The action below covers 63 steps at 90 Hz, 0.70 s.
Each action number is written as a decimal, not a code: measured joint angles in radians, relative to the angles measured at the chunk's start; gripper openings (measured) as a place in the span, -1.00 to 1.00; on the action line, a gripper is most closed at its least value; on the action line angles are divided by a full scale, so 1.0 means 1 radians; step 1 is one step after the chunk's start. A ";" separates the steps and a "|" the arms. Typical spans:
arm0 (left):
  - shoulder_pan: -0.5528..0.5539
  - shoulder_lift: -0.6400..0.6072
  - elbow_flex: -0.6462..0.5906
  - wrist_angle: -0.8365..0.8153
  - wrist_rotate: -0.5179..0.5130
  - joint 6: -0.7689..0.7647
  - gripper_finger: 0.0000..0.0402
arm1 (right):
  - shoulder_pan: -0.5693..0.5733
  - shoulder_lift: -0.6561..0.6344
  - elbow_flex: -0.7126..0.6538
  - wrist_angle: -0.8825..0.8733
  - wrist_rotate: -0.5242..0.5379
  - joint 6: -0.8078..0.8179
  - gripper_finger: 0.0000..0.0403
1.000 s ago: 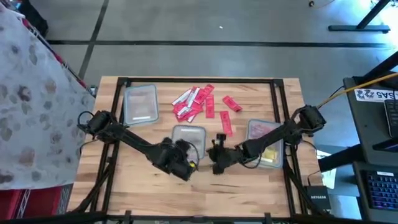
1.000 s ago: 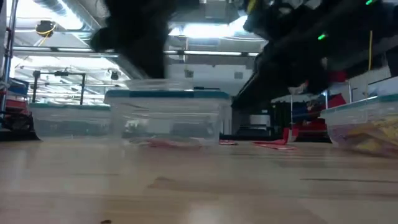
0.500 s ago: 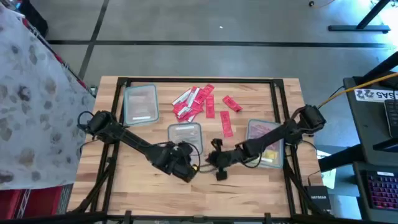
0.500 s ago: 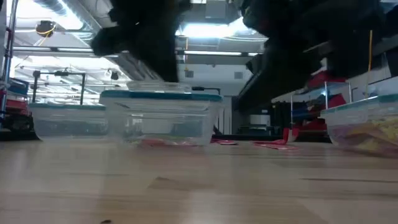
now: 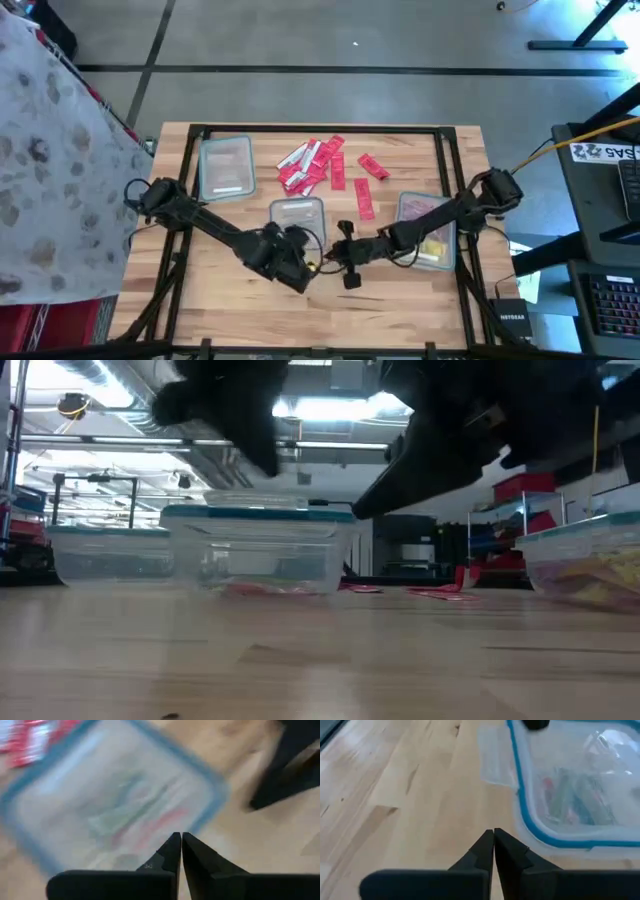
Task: Sort candy
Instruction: Close the square transparent bin
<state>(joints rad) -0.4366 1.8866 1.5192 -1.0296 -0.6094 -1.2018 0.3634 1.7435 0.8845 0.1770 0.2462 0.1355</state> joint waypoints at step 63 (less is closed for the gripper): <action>0.002 -0.004 -0.029 0.198 0.160 0.092 -1.00 | -0.037 -0.078 -0.002 -0.361 0.369 0.090 -1.00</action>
<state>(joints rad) -0.4344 1.8828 1.4900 -0.8312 -0.4499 -1.1096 0.3260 1.6651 0.8829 -0.1843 0.6154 0.2258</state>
